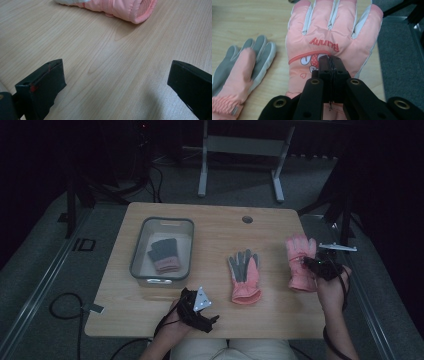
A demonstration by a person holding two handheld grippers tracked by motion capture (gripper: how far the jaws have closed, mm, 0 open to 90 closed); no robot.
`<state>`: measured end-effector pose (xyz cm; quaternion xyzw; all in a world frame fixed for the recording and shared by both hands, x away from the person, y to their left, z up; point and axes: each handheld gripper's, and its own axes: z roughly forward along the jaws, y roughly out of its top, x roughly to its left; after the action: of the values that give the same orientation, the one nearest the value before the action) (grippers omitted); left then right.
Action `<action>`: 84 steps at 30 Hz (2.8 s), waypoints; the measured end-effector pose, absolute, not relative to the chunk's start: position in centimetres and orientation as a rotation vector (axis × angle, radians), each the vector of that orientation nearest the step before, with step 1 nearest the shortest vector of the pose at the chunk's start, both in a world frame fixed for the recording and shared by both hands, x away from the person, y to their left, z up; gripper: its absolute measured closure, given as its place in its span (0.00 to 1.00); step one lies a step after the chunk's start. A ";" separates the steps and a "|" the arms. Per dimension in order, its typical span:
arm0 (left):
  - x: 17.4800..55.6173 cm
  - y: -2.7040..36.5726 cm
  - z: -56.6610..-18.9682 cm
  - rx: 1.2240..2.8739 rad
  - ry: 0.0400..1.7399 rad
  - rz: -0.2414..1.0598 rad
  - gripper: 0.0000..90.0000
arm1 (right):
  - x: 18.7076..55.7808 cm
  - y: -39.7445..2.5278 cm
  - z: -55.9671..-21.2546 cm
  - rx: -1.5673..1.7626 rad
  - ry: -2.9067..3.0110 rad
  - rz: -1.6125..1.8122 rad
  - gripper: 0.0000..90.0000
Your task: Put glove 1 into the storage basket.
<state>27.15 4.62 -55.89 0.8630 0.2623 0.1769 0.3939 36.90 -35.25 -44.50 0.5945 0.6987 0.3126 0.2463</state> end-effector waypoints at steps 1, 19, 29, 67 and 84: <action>27.2 4.7 -55.9 2.194 0.665 0.449 0.01 | 36.8 -34.9 -44.8 1.617 1.921 0.836 0.98; 27.2 4.8 -56.0 2.187 0.666 0.433 0.01 | 38.9 -33.0 -51.4 1.648 2.022 0.743 0.97; 27.2 4.7 -56.0 2.183 0.666 0.430 0.01 | 38.8 -34.3 -48.7 1.488 2.130 0.799 0.79; 27.3 4.9 -56.1 2.181 0.672 0.432 0.01 | 35.3 -29.2 -42.2 1.414 1.933 0.919 0.98; 27.2 4.8 -56.1 2.182 0.663 0.430 0.01 | 34.5 -20.7 -42.3 1.336 2.091 0.975 0.98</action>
<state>27.23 4.81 -56.10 0.8621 0.2621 0.1698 0.3991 34.48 -20.65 -42.28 0.4869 0.7623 0.3554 0.2355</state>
